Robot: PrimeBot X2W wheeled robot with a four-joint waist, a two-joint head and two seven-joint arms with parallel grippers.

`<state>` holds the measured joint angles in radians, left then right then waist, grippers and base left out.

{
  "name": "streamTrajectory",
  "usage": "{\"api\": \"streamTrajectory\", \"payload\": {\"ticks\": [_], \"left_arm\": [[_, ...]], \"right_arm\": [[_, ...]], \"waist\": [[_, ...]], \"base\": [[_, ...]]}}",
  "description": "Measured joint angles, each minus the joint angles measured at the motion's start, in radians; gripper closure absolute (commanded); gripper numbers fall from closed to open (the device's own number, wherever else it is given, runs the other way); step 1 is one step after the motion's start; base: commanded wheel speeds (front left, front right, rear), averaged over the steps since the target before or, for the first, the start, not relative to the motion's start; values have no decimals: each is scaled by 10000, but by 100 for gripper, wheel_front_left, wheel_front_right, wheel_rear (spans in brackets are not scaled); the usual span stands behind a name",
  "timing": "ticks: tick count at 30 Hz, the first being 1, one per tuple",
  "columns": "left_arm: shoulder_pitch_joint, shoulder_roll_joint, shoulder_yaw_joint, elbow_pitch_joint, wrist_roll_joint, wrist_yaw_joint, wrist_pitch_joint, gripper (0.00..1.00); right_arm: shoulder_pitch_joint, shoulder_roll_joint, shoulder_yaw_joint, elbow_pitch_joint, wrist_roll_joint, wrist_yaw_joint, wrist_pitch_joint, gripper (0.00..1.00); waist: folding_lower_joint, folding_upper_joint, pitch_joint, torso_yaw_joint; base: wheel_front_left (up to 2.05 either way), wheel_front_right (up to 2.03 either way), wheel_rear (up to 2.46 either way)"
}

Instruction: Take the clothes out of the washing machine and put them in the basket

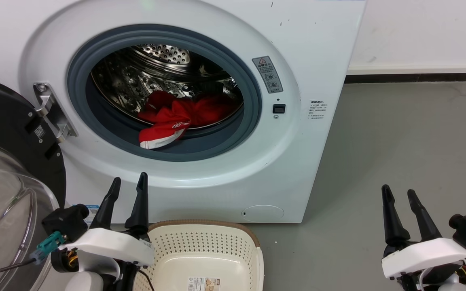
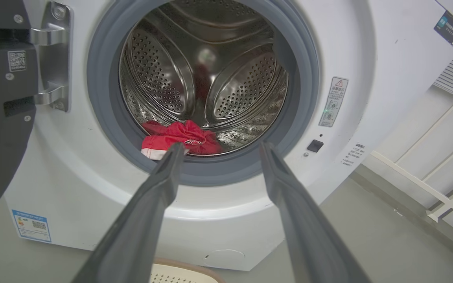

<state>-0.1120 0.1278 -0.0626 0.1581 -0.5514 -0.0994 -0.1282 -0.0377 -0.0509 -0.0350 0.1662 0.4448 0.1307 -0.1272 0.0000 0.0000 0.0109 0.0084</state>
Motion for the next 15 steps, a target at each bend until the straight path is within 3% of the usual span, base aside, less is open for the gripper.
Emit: {"api": "streamTrajectory", "payload": {"ticks": [15], "left_arm": [[-130,203,-244,163,1509,382,-403,0]], "right_arm": [[72,2,107,-234,-1808,0,-219,0]], "waist": [[-1,1,-25,22]], "base": [[0,0,0]]}}
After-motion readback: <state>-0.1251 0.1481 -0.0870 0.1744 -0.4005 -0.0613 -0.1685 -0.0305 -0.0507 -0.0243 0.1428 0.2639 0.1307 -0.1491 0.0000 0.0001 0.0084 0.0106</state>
